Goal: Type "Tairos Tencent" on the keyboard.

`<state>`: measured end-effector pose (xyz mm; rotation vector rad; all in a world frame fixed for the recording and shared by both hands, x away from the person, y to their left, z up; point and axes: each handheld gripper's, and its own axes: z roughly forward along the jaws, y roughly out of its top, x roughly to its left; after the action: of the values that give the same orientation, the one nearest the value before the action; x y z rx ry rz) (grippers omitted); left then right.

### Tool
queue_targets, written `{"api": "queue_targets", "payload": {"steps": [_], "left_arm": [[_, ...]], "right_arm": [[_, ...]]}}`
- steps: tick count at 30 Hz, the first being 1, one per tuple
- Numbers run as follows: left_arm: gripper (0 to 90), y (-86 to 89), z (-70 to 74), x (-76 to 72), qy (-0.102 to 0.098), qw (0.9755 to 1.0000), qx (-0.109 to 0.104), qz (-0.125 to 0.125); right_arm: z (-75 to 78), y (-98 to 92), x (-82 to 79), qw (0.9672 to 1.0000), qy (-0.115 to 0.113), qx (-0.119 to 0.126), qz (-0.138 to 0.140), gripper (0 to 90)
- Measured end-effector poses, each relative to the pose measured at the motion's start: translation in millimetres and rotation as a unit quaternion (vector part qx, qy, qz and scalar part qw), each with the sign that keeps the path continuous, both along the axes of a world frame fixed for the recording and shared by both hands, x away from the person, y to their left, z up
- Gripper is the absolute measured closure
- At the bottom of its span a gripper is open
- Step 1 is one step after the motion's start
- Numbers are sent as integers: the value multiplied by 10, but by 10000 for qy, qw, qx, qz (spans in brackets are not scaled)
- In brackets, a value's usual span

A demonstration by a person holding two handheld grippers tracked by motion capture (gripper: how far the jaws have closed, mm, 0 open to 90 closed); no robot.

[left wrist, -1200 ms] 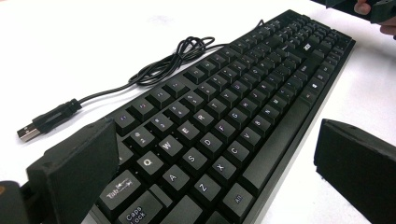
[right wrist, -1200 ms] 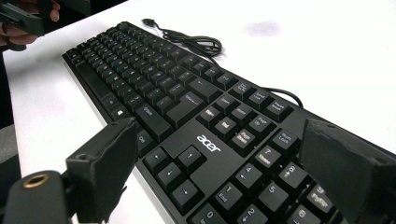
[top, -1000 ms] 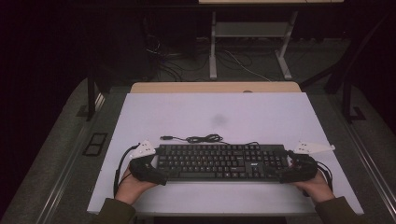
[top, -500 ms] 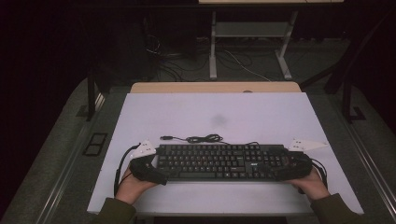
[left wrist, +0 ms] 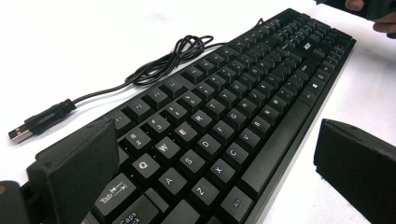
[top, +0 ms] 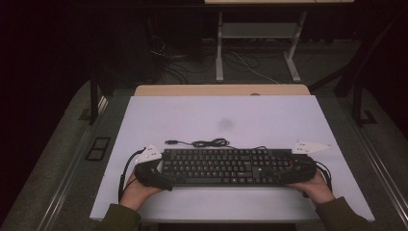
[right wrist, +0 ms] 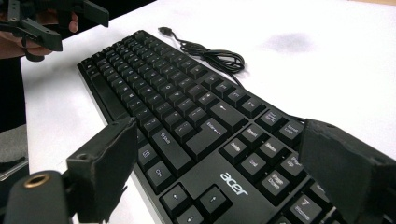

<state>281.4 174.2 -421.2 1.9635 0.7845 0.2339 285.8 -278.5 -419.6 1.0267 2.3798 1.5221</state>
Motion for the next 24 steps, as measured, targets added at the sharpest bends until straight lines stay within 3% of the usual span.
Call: {"api": "queue_targets", "payload": {"steps": [24], "left_arm": [[0,-42,19,6,-32,10000,68,-18]], "right_arm": [[13,120,60,10000,-7,34,88,118]]}}
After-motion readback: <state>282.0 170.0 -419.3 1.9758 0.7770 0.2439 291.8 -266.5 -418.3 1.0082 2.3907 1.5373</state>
